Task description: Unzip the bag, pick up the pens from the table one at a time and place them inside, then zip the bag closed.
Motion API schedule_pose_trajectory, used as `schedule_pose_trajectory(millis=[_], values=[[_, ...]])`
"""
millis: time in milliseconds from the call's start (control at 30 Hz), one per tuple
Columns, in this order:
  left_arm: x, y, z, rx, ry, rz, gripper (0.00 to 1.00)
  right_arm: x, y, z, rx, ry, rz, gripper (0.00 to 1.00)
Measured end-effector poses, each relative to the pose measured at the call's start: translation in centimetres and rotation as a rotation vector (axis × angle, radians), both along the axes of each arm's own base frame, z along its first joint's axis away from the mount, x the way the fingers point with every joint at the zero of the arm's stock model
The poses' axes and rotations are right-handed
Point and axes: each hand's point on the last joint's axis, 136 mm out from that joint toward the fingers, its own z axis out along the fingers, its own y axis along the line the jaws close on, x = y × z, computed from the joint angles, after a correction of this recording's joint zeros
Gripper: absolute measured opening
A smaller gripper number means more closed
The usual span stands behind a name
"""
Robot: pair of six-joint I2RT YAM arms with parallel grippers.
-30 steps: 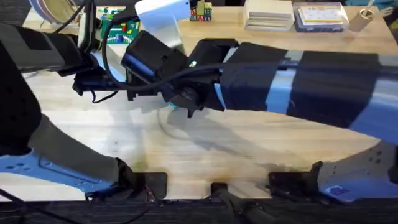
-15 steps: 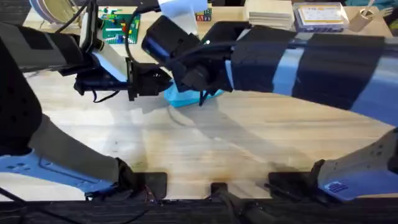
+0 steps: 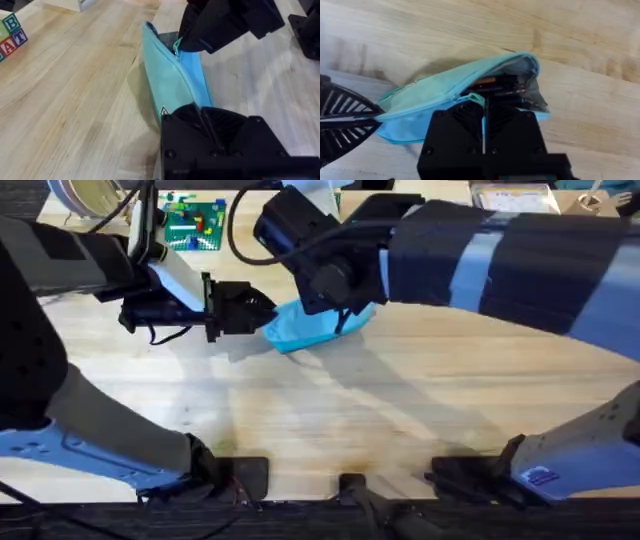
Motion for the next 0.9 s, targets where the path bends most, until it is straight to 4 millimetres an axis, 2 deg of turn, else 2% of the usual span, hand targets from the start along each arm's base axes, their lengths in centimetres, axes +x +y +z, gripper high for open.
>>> schedule_pose_trajectory(millis=[900], values=[[0.0,0.0,0.0,0.002,0.001,0.0,0.042,3.5,-6.4,-0.3,-0.04,0.028,-0.147,0.031]])
